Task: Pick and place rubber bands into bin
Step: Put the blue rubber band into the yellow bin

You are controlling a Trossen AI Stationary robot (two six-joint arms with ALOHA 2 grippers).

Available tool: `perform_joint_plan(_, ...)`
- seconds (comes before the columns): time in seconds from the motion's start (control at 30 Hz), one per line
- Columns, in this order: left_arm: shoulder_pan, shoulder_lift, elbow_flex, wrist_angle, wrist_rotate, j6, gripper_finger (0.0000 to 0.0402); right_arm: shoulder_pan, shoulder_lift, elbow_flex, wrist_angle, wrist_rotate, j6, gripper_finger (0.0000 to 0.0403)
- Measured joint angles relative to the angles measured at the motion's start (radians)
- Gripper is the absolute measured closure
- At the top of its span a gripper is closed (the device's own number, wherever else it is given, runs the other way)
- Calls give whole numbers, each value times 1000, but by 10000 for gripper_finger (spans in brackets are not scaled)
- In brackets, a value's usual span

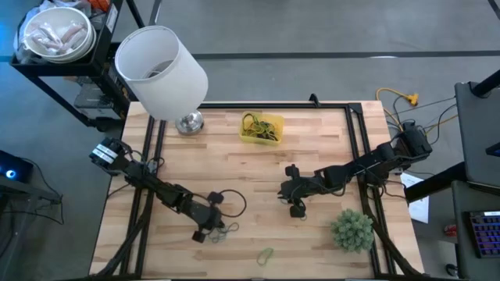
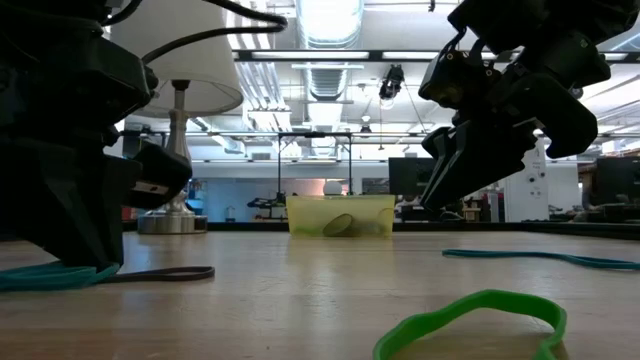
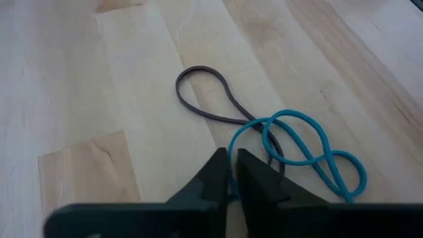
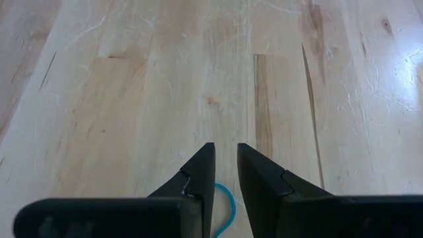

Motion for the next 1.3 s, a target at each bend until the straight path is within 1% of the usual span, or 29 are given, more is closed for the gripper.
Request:
perform_joint_plan(0.17, 0, 0, 7, -8, -4, 39, 396, 0, 0, 0, 0, 0, 0, 344)
perform_joint_plan(0.3, -2, -10, 27, -26, -49, 95, 400, 0, 0, 0, 0, 0, 0, 345)
perform_joint_plan(0.57, -1, -22, 96, -20, -323, 216, 400, 0, 0, 0, 2, 1, -7, 346)
perform_joint_plan(0.7, 0, -22, 136, -10, -425, 290, 400, 0, 0, 0, 3, 1, -7, 346)
perform_joint_plan(0.9, 19, -27, 192, -9, -543, 443, 400, 0, 0, 0, 6, 3, -8, 346)
perform_joint_plan(1.03, 73, -40, 232, -8, -605, 555, 400, 0, 0, 0, 7, 17, -8, 346)
perform_joint_plan(1.13, 139, -61, 257, -7, -611, 611, 400, 0, 0, 0, 7, 27, -8, 346)
perform_joint_plan(1.3, 279, -97, 289, -8, -611, 676, 400, 0, 0, 0, 8, 27, -8, 346)
